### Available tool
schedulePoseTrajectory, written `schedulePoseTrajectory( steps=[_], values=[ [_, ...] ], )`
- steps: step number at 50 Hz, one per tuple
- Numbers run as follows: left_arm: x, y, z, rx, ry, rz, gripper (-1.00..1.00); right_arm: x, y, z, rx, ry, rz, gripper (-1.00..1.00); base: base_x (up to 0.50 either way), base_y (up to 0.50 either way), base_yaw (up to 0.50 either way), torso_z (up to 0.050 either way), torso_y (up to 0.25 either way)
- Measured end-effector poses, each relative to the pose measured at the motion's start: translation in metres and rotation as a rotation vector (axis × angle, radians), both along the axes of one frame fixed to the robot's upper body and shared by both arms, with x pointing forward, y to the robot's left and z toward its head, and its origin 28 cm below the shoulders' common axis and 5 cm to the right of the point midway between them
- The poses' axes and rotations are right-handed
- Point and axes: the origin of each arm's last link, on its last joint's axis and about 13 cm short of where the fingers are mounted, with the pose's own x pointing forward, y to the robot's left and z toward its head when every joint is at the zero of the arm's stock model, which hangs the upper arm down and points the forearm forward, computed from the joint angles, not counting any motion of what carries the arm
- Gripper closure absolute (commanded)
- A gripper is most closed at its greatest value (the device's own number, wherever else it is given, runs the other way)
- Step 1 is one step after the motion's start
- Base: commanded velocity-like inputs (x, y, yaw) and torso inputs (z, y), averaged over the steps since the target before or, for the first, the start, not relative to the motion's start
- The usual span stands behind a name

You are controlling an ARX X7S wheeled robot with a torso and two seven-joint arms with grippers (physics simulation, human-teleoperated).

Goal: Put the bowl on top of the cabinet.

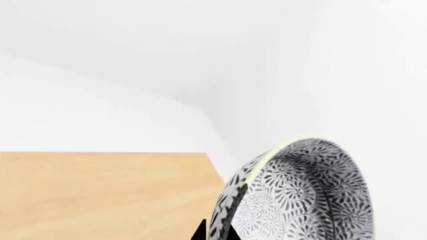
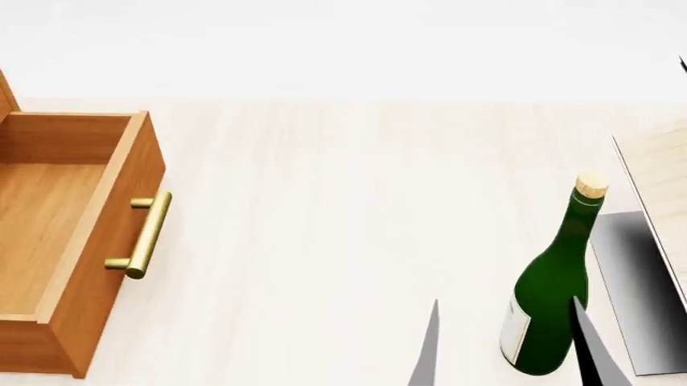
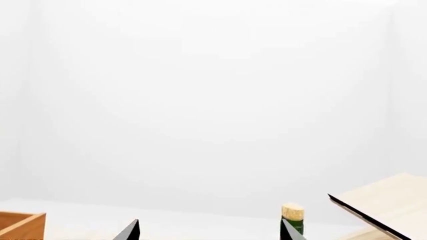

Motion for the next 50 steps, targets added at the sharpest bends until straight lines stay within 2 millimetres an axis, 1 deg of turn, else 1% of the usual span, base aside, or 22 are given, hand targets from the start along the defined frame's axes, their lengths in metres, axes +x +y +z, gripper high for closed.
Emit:
schedulePoseTrajectory(
  steps=[9, 20, 50],
  values=[
    [0.015, -0.004, -0.009, 0.003, 0.079, -0.039, 1.00, 0.000, 0.000, -0.001, -0.003, 0.001, 0.001, -1.00, 0.00, 0.00, 0.00, 0.000, 0.000],
    [0.024, -0.005, -0.019, -0.011, 0.143, -0.052, 1.00, 0.000, 0.000, -0.001, -0.005, 0.001, 0.002, -1.00, 0.00, 0.00, 0.00, 0.000, 0.000],
    [0.034, 0.001, -0.041, -0.152, 0.241, -0.020, 1.00, 0.000, 0.001, -0.002, -0.009, 0.003, 0.007, -1.00, 0.00, 0.00, 0.00, 0.000, 0.001]
  ],
)
